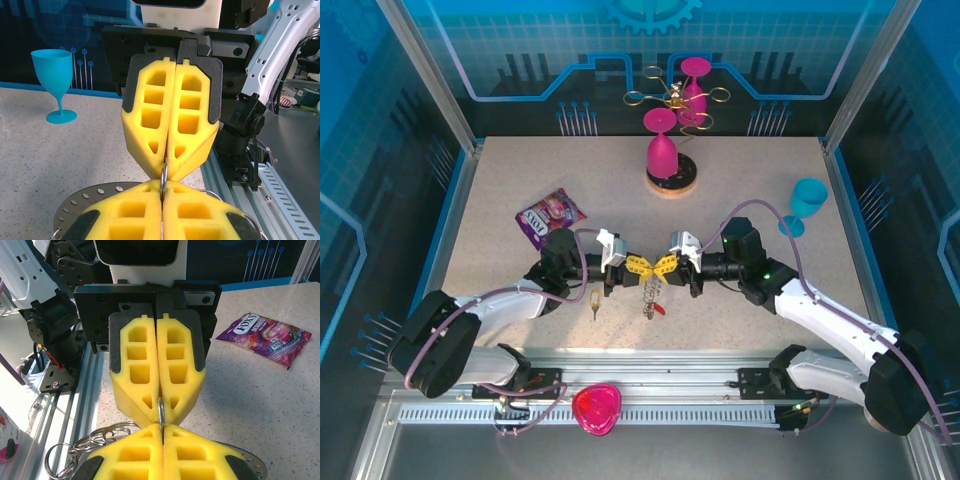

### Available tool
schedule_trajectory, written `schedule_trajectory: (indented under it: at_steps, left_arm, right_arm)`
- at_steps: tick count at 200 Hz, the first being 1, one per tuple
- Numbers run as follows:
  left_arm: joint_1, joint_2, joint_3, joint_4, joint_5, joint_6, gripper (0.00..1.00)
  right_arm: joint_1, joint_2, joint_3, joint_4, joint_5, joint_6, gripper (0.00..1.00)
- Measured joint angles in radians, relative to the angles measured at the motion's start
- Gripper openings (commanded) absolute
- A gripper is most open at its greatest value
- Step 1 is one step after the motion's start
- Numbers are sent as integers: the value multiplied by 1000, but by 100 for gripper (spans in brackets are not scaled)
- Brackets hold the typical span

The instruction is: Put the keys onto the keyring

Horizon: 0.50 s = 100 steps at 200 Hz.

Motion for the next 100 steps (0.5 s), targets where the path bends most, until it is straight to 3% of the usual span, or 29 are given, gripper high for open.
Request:
schedule_trajectory:
  at_steps: [18,100]
  left_arm:
    - [-1,-2,0,-35,-10,22,18]
    - [-2,-44,62,-349,-34,167,16]
  right_arm:
    - [5,6,24,-64,11,-25,0]
    - [89,189,368,-583,182,-220,0]
